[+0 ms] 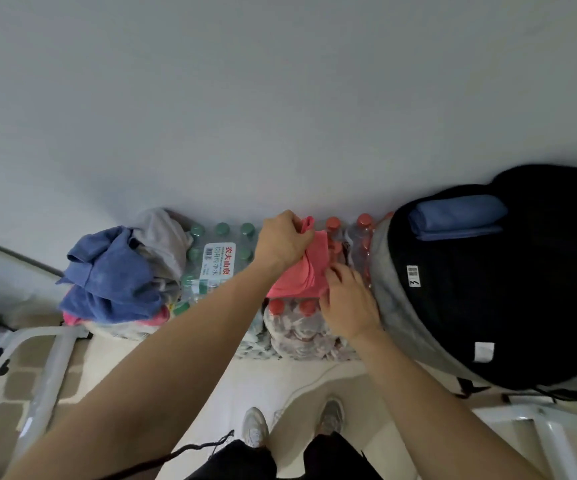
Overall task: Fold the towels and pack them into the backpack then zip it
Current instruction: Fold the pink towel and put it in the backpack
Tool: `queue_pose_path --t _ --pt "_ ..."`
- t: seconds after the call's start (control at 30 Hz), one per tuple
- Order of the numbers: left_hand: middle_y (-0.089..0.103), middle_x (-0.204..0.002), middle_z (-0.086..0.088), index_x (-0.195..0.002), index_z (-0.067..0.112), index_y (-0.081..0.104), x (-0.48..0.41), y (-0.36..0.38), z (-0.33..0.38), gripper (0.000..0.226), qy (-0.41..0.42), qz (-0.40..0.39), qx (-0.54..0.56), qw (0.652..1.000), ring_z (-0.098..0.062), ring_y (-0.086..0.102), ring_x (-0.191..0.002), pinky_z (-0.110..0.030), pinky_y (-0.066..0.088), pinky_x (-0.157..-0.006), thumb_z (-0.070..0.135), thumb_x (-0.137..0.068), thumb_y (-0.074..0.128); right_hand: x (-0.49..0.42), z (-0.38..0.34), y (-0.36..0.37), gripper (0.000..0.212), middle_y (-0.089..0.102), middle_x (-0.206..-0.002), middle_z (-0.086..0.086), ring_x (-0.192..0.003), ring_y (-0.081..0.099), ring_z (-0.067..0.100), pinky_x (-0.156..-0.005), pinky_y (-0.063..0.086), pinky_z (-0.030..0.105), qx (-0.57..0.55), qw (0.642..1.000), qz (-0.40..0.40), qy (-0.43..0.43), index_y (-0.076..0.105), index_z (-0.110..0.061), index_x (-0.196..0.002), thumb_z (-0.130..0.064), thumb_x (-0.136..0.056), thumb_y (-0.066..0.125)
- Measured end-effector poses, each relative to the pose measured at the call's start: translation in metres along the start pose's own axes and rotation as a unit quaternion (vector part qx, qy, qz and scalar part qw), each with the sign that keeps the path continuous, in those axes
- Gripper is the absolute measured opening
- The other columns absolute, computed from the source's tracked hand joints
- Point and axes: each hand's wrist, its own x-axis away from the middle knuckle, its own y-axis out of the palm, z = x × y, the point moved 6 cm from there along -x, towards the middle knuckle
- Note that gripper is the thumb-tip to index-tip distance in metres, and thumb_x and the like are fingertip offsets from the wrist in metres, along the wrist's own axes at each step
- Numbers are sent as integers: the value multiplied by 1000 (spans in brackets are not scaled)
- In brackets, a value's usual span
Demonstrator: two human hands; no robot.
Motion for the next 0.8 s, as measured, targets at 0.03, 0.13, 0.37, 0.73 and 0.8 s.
queue_pose_path --t 0.03,0.13,0.37,0.73,0.8 --pt "69 -79 -1 -82 20 61 -1 8 4 26 7 -3 -20 1000 -21 64 -76 -29 48 -66 45 -84 66 3 2 2 54 46 -142 6 -130 41 26 -110 39 39 -17 1000 -19 5 47 -13 -140 -26 -88 52" --pt "63 -75 0 -82 17 59 -3 29 8 27 19 -22 -94 995 -19 55 -72 -28 39 -63 43 -89 60 6 5 5 59 41 -148 4 -137 36 26 -115 34 41 -59 997 -45 11 42 -13 -146 -20 -88 55" --pt "73 -88 -1 -91 20 71 -9 25 0 17 49 -20 -50 997 -22 66 -84 -29 48 -69 30 -86 59 -1 0 -32 44 52 -135 10 -126 47 28 -107 39 38 -132 986 72 67 53 -8 -135 -11 -91 51" --pt "1 -165 2 -157 19 7 27 58 -80 57 173 -56 -249 951 -22 -8 -152 -50 5 -120 40 -105 17 -76 -4 17 66 0 -166 1 -153 3 19 -123 5 49 103 989 -79 -75 3 -16 -159 -44 -102 22" --pt "-3 -165 4 -158 20 3 29 63 -83 58 177 -51 -246 952 -19 -12 -151 -49 0 -120 41 -105 14 -80 2 22 72 -5 -166 -2 -153 -3 17 -122 5 53 91 988 -100 -74 -3 -21 -158 -53 -96 10"
